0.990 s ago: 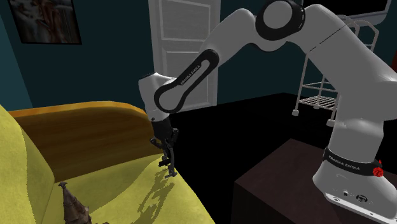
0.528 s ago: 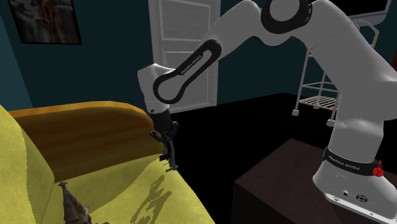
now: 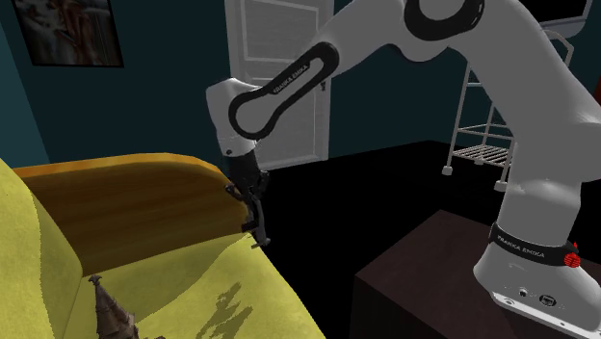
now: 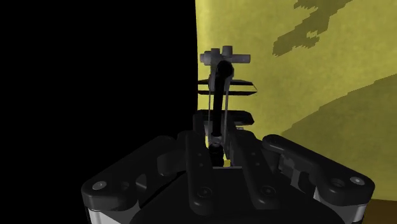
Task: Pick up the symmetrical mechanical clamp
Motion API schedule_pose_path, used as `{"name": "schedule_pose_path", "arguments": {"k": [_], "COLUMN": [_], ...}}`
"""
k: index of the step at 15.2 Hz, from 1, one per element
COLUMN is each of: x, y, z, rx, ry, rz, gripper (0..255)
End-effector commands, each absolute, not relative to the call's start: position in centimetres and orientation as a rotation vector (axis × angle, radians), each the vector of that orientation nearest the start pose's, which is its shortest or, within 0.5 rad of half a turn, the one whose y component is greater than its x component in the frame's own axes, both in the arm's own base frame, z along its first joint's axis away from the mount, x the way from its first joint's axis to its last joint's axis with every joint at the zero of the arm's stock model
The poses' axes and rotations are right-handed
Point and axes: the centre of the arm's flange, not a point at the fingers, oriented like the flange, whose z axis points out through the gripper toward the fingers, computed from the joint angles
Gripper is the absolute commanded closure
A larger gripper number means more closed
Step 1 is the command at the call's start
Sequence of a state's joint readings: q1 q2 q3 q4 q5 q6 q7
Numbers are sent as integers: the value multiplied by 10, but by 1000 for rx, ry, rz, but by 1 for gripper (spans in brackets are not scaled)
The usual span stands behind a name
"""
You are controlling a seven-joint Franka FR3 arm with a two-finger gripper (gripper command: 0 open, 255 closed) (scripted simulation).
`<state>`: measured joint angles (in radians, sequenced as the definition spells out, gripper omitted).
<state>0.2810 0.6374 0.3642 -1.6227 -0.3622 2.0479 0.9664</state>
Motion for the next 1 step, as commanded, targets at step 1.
{"name": "schedule_pose_path", "arguments": {"k": [1], "x": [564], "y": [364], "z": [259], "rx": [-3303], "ry": [291], "rz": [77], "gripper": [255]}}
